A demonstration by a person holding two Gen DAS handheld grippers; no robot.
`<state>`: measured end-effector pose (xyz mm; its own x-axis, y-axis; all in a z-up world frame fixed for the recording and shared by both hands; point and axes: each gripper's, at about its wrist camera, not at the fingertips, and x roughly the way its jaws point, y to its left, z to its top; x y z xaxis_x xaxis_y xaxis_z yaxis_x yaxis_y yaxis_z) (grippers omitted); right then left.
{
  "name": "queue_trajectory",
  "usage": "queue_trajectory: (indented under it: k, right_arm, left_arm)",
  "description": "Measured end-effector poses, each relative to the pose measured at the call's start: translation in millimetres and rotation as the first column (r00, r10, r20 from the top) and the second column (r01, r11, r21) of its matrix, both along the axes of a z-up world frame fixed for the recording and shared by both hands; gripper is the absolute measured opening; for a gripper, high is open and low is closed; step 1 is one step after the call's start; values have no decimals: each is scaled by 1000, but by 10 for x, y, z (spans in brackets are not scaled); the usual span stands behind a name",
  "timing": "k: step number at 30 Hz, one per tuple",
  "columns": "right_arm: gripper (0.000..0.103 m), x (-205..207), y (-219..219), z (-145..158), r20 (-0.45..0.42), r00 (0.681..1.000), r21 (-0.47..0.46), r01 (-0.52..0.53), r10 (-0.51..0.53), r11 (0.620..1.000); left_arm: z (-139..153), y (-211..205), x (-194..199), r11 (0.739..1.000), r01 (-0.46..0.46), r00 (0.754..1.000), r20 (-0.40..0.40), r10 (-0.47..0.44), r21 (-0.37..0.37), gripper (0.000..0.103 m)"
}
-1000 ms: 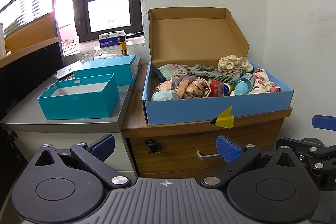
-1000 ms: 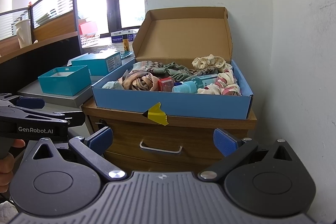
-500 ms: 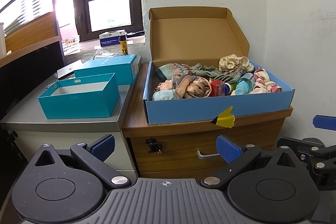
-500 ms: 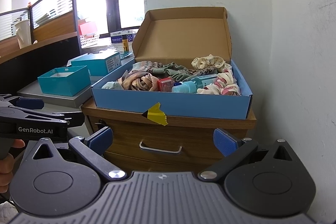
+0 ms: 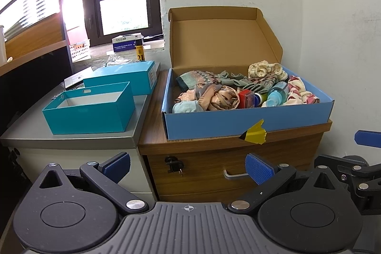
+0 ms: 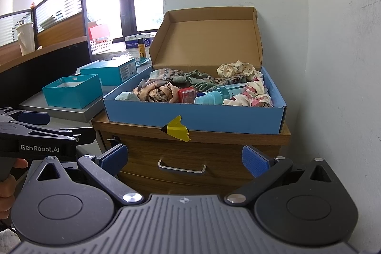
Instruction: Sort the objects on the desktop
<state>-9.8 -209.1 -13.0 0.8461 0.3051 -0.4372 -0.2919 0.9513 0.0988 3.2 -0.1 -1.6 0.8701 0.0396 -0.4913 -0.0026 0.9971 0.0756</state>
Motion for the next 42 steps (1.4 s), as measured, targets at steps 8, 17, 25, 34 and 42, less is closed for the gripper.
queue_trajectory:
  k: [8, 17, 25, 34, 42]
  right_arm:
    - [103, -2, -21, 0, 1, 1000, -1, 2, -2, 1000]
    - [103, 189, -88, 29, -6, 999, -14, 32, -33, 999]
    - [103, 533, -118, 48, -33, 998, -19, 47, -48, 999]
    - [103, 933, -179, 103, -91, 995, -11, 30, -31, 999]
    - [103, 1229, -295, 228, -127, 992, -25, 4, -7, 1000]
  left_arm:
    - [6, -2, 23, 1000, 10, 1000, 0, -10, -3, 103]
    - [20, 67, 162, 999, 43, 999, -9, -44, -29, 103]
    - [-21, 44, 475, 997, 72, 997, -37, -71, 17, 103]
    - [69, -53, 869, 985, 170, 984, -57, -168, 19, 103]
    - [187, -195, 1287, 963, 267, 962, -64, -264, 27, 102]
